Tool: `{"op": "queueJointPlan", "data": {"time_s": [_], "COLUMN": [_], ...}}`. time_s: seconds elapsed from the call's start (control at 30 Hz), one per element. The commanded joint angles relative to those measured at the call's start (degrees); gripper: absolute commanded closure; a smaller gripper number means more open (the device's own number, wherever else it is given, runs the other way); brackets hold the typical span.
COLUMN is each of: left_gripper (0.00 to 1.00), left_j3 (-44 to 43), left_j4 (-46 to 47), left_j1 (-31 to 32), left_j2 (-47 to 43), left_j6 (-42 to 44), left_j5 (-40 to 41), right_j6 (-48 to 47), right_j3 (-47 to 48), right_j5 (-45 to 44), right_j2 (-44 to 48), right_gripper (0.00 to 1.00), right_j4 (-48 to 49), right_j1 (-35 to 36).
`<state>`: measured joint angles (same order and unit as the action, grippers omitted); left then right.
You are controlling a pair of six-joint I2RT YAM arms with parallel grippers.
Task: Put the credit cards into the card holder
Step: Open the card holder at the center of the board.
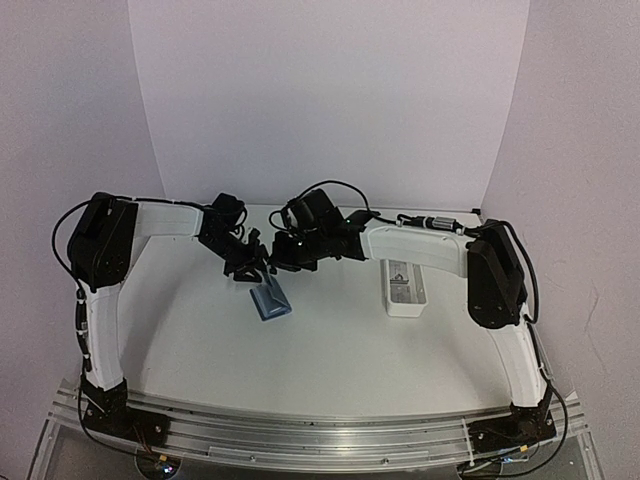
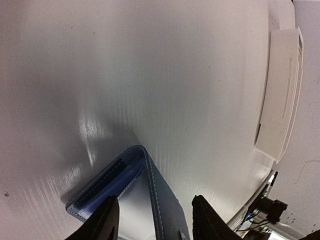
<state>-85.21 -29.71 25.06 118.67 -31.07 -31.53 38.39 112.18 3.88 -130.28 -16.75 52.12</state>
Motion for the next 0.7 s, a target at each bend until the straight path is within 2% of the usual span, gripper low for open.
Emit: {"op": "queueJointPlan", "data": {"time_s": [0.0,0.03,0.07,0.1,0.13,0.23,0.3,0.33,0.43,0.5,0.6,0.67], "left_gripper": [0.60,0.72,0.75,0.92,0.99,1.00,1.00,1.00,1.00,1.00,1.00,1.00], "left_j3": [-2.5,-2.4,-2.5,-2.7,-2.8,-2.6,-2.3,-2.2,-2.0,-1.7,-1.6,-1.7], "left_j4": [-0.8,-0.8,-0.8,-0.9,-1.0,-1.9,-2.9,-3.4,-4.0,-4.3,-4.1,-4.1], "left_j1": [0.5,0.6,0.5,0.5,0.5,0.5,0.6,0.5,0.5,0.5,0.6,0.6], "left_j2": [0.4,0.2,0.1,-0.1,-0.3,-1.2,-1.9,-2.3,-2.6,-2.9,-2.9,-3.1], "left_j6": [-1.8,-2.1,-2.1,-2.4,-2.8,-4.2,-5.2,-5.5,-6.1,-6.8,-7.6,-7.7], "left_j5": [0.7,0.8,0.8,1.0,1.3,2.2,3.1,3.8,4.4,4.3,3.4,3.3], "right_j6": [-0.7,-1.1,-1.2,-1.6,-2.1,-5.1,-8.8,-11.2,-14.0,-16.1,-21.3,-21.4], "right_j3": [-1.1,-1.5,-1.7,-1.9,-2.0,-1.3,-2.1,-3.4,-5.8,-7.1,-6.0,-4.3], "right_j5": [2.4,2.4,2.4,2.7,3.5,5.5,1.3,-3.0,-12.6,-19.7,-25.4,-28.7], "right_j2": [2.7,2.9,3.0,3.1,2.9,2.0,2.7,3.6,5.2,5.5,2.6,0.8], "right_gripper": [1.00,1.00,1.00,1.00,1.00,1.00,0.67,0.54,0.41,0.27,0.21,0.21], "right_j4": [1.5,1.5,1.5,1.6,1.7,1.7,1.7,1.7,1.6,1.6,0.8,-1.0], "right_j1": [0.2,0.2,0.2,0.3,0.3,0.7,2.3,3.6,6.1,9.0,12.6,13.4]}}
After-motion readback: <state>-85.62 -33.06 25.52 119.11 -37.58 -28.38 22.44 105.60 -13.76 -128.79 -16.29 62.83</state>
